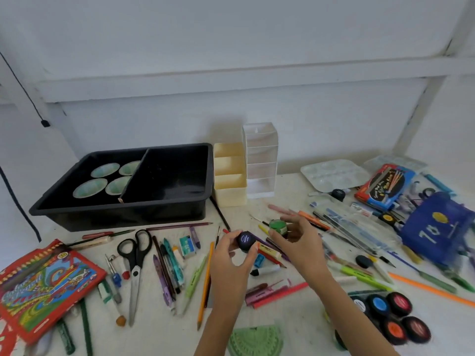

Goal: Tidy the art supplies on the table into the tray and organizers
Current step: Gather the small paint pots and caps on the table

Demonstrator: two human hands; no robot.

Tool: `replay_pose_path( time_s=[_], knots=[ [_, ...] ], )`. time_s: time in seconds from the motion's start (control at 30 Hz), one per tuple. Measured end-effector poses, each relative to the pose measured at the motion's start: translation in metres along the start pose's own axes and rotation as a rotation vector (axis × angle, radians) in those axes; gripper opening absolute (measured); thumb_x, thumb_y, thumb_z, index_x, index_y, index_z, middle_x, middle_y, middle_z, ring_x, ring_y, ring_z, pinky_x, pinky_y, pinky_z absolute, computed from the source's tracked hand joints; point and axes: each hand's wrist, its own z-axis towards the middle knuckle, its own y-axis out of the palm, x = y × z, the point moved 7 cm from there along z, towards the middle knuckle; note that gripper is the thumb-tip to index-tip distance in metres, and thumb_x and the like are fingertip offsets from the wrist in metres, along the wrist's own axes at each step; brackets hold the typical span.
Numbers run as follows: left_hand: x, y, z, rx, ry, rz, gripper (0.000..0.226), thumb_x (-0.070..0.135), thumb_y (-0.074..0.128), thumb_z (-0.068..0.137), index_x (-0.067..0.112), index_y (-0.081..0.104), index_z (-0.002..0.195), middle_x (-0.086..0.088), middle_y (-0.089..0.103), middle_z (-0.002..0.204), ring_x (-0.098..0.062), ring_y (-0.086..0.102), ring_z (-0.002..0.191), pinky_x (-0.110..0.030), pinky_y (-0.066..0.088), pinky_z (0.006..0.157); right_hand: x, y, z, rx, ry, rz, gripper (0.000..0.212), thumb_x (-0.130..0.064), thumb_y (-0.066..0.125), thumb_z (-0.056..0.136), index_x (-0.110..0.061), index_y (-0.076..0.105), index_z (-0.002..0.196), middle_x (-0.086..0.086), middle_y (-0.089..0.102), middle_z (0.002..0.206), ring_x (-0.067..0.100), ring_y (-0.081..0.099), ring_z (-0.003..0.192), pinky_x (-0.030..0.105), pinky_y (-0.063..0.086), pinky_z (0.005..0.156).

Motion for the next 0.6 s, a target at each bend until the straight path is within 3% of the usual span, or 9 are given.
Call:
replay_pose_path(
  time_s=[0.1, 0.2, 0.33, 0.5, 0.6],
  knots=[
    [0.014, 0.018, -0.026, -0.012, -0.006, 0.009, 0.029, 0.022, 0.074, 0.079, 0.028, 0.061, 0.104, 0.016, 0.063, 0.098, 0.006, 0.055, 0.092, -0.005, 0.041, 0.075, 0.004, -0.028, -0.018, -0.005, 0.009, -0.023, 0.03, -0.028, 0.075, 0.078, -0.021, 0.062, 0.104, -0.005, 0.067, 0.086, 0.003, 0.061, 0.077, 0.013, 0.048, 0.064],
    [0.024, 0.029, -0.05, -0.013, -0.007, 0.006, 0.027, 0.023, 0.077, 0.076, 0.029, 0.062, 0.098, 0.013, 0.064, 0.094, 0.004, 0.057, 0.09, -0.007, 0.043, 0.072, 0.011, -0.053, -0.033, -0.009, -0.011, -0.096, 0.029, -0.04, 0.071, 0.079, -0.024, 0.064, 0.102, -0.008, 0.067, 0.089, 0.007, 0.062, 0.084, 0.016, 0.045, 0.068],
    [0.025, 0.037, -0.08, -0.056, 0.023, 0.043, 0.027, 0.03, 0.08, 0.073, 0.029, 0.064, 0.095, 0.014, 0.065, 0.09, 0.0, 0.06, 0.088, -0.016, 0.049, 0.074, 0.016, -0.078, -0.052, -0.051, -0.002, -0.118, 0.036, -0.031, 0.079, 0.074, -0.025, 0.057, 0.102, -0.009, 0.065, 0.088, 0.003, 0.061, 0.079, 0.013, 0.047, 0.063],
    [0.024, 0.039, -0.111, -0.042, 0.094, 0.231, 0.048, 0.067, 0.063, 0.066, 0.035, 0.065, 0.101, 0.024, 0.064, 0.097, 0.001, 0.058, 0.097, -0.031, 0.05, 0.085, 0.017, -0.09, -0.078, -0.118, -0.142, -0.226, 0.031, -0.028, 0.081, 0.071, -0.027, 0.064, 0.097, -0.012, 0.061, 0.086, 0.002, 0.057, 0.075, 0.015, 0.047, 0.065],
    [0.024, 0.038, -0.126, -0.006, 0.146, 0.36, 0.044, 0.059, 0.07, 0.068, 0.036, 0.063, 0.105, 0.025, 0.062, 0.103, -0.002, 0.055, 0.101, -0.031, 0.047, 0.085, 0.023, -0.083, -0.095, -0.205, -0.222, -0.246, 0.038, -0.025, 0.082, 0.07, -0.027, 0.061, 0.101, -0.013, 0.058, 0.093, 0.001, 0.056, 0.081, 0.011, 0.045, 0.07]
  ],
)
